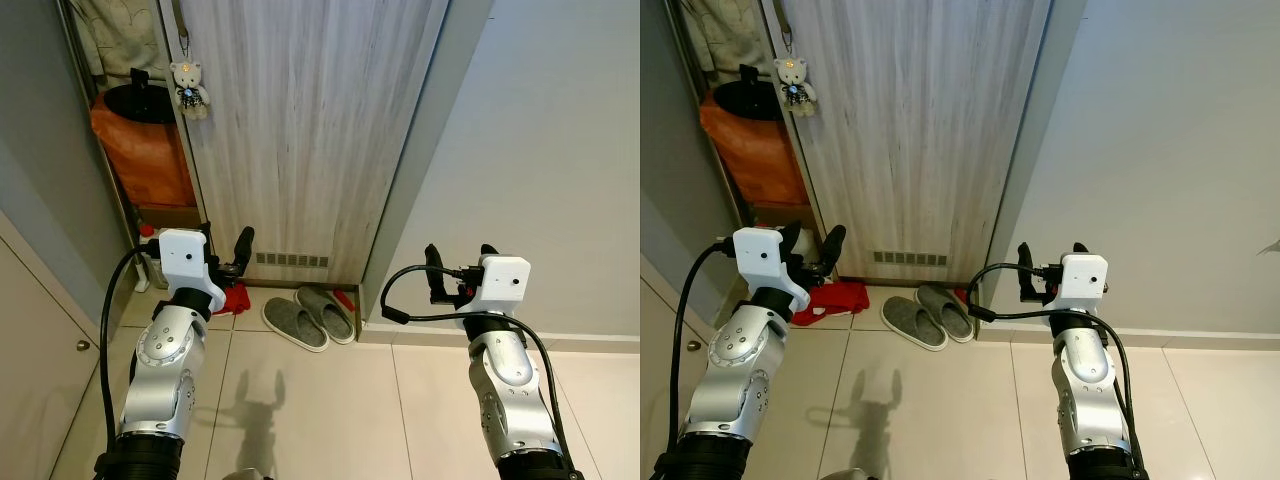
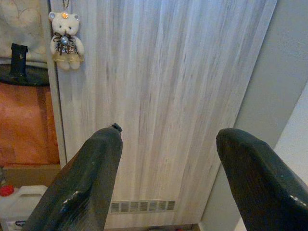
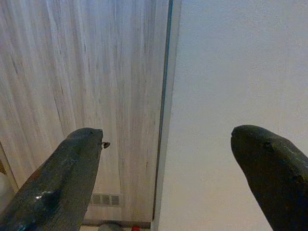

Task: Hang keys on a hook

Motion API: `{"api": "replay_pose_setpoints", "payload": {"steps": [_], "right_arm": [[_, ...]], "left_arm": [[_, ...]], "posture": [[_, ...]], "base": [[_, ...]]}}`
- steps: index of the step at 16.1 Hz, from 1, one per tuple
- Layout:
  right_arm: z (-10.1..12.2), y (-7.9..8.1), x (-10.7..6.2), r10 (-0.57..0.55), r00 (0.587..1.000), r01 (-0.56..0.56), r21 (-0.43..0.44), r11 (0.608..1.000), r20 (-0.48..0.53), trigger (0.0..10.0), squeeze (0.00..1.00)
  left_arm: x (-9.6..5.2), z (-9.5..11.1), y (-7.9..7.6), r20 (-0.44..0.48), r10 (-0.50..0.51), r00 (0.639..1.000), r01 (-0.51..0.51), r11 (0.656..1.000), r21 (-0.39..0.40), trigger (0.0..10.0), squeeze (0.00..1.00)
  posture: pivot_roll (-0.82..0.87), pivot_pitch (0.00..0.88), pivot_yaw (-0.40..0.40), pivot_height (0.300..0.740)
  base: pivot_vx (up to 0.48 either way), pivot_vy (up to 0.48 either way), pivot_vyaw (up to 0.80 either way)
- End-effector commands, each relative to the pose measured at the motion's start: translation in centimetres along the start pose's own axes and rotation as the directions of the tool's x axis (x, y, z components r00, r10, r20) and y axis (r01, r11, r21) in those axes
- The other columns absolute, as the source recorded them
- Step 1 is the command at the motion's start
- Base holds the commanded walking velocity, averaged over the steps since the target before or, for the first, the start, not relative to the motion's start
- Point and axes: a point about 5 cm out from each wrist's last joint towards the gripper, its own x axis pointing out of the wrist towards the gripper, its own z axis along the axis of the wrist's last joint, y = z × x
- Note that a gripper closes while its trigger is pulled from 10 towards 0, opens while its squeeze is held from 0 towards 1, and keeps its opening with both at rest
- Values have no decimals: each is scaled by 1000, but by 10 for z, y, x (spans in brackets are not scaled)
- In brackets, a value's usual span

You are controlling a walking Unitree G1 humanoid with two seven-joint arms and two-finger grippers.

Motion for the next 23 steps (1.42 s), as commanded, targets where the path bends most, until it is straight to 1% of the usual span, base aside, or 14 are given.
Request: {"api": "replay_pose_setpoints", "payload": {"steps": [1, 4, 5, 6, 7, 11, 13, 14, 15, 17, 18, 19, 21, 23], "right_arm": [[-16, 6, -5, -15, 978, 49, 160, 986, -207, 10000, 0], [-16, 6, -5, -15, 978, 49, 160, 986, -207, 10000, 0], [-18, 2, -7, -20, 977, 59, 177, 983, -214, 10000, 592], [-16, 1, -2, -32, 979, 63, 151, 987, -200, 10000, 0], [-13, 1, 3, -35, 983, 55, 111, 992, -179, 10000, 0], [-17, 8, 3, 12, 977, 8, 95, 995, -212, 10000, 0], [-16, 12, 4, 37, 976, -24, 63, 998, -215, 10000, 0], [-14, 13, 4, 46, 979, -41, 27, 999, -201, 10000, 0], [-9, 12, 6, 68, 981, -76, -35, 996, -183, 10000, 0], [-4, 7, 9, 94, 978, -108, -69, 992, -188, 10000, 0], [-5, 0, 11, 93, 975, -112, -87, 990, -202, 10000, 0], [-4, -3, 11, 88, 976, -109, -98, 989, -199, 10000, 0], [-4, -6, 11, 50, 980, -60, -49, 997, -191, 10000, 0], [-5, -2, 10, 26, 982, -25, 11, 1000, -185, 10000, 0]], "left_arm": [[9, -31, 5, -266, -6, 964, 44, 990, 137, 10000, 0], [9, -31, 5, -266, -6, 964, 44, 990, 137, 10000, 0], [9, -31, 10, -261, 12, 965, 11, 996, 86, 10000, 0], [13, -31, 7, -269, 2, 963, 10, 999, 43, 10000, 0], [18, -31, -1, -267, -22, 963, 21, 1000, -6, 10000, 0], [20, -30, -6, -263, -30, 964, 33, 999, 9, 10000, 0], [20, -29, -1, -258, -10, 966, 12, 1000, 6, 10000, 0], [20, -27, 1, -245, 10, 970, -14, 1000, -15, 10000, 0], [17, -25, 8, -211, 84, 974, -101, 993, -69, 10000, 0], [8, -29, 17, -199, 186, 962, -205, 976, -77, 10000, 0], [6, -32, 15, -207, 190, 960, -207, 976, -62, 10000, 0], [9, -32, 9, -203, 144, 969, -158, 986, -54, 10000, 0], [13, -27, 0, -188, 89, 978, -91, 996, -3, 10000, 0], [14, -23, -3, -172, 37, 984, -57, 992, -109, 10000, 0]], "posture": [[6, 0, 38, 740], [6, 0, 38, 740], [8, 0, 34, 740], [-7, 0, 27, 740], [-7, 0, 25, 740], [23, 0, -15, 740], [43, 0, -27, 740], [47, 0, -31, 740], [45, 0, -56, 740], [46, 0, -97, 740], [47, 0, -115, 740], [43, 0, -113, 740], [39, 0, -95, 740], [23, 0, -74, 740]], "base": [[0, 0, 0], [0, 0, 0], [0, 0, 0], [0, 0, 0], [0, 0, 0], [0, 0, 0], [0, 0, 0], [0, 0, 0], [0, 0, 0], [0, 0, 0], [0, 0, 0], [0, 0, 0], [0, 0, 0], [0, -472, 0]]}}
